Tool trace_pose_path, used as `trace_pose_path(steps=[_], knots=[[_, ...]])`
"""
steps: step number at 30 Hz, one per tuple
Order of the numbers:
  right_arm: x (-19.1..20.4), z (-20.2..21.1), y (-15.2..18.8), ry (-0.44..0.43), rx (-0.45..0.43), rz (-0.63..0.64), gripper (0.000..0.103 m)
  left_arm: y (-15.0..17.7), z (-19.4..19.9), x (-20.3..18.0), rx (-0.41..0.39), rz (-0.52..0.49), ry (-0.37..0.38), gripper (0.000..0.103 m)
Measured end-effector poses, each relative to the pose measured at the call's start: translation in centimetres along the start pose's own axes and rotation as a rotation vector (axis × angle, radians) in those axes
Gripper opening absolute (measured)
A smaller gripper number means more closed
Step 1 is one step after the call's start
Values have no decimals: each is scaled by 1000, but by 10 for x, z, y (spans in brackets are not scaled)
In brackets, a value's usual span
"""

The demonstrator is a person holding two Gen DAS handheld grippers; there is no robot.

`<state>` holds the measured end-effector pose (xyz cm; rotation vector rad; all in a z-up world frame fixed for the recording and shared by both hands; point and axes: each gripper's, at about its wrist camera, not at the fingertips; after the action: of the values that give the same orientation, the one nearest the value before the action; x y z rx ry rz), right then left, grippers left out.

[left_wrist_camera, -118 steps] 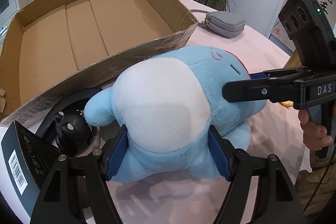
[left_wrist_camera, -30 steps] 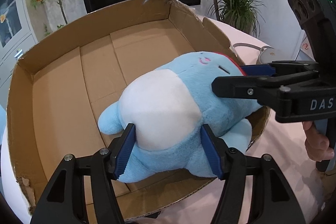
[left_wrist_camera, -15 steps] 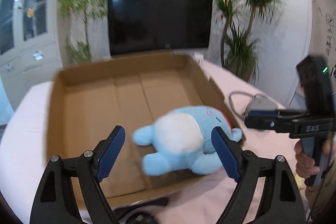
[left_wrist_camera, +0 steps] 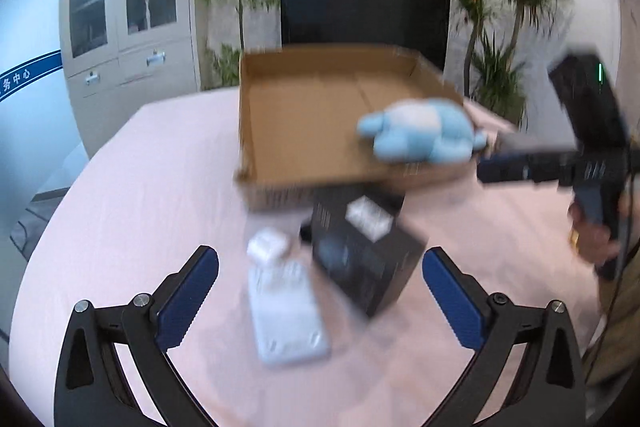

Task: Organize objects
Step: 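Open the right tool to release the plush toy in the box, then move the right tool to the black charger box and grasp it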

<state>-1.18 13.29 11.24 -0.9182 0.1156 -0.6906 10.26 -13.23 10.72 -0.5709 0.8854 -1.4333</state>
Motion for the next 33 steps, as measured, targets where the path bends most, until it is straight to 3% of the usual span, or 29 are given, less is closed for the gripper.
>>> trace_pose_path(steps=[3,9,14,17,18,19,22,30,33], knots=[[26,-24,-1,-42,43,36,70,13,-7,2,26,-21,7,102],[52,-61,-20,-72,91,77,70,8,-25,25,43,37,45,102],[77,-95,-28,66,165,167,73,12,-27,35,40,49,76,102],[75,-109,-27,71,221,145,72,13,-29,40,44,49,85,102],[73,-112,-25,74,241,142,62,13,-30,41,48,48,89,102],[71,-115,-23,67,261,133,50,13,-32,41,53,45,90,102],[57,-115,-18,37,284,71,44,12,-37,43,66,40,95,102],[4,-85,13,-126,242,-170,43,14,-52,12,135,-26,159,102],[-23,-84,44,-183,252,-297,49,18,-59,-2,177,-38,178,102]])
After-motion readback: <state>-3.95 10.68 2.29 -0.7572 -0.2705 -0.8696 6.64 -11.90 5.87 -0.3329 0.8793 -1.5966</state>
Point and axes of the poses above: each gripper's, at about its wrist camera, not at the fingertips, and z roughly against the way its jaws point, x to its left, y to its underside, and after that the axes turned 11 degrees about z, right-handed
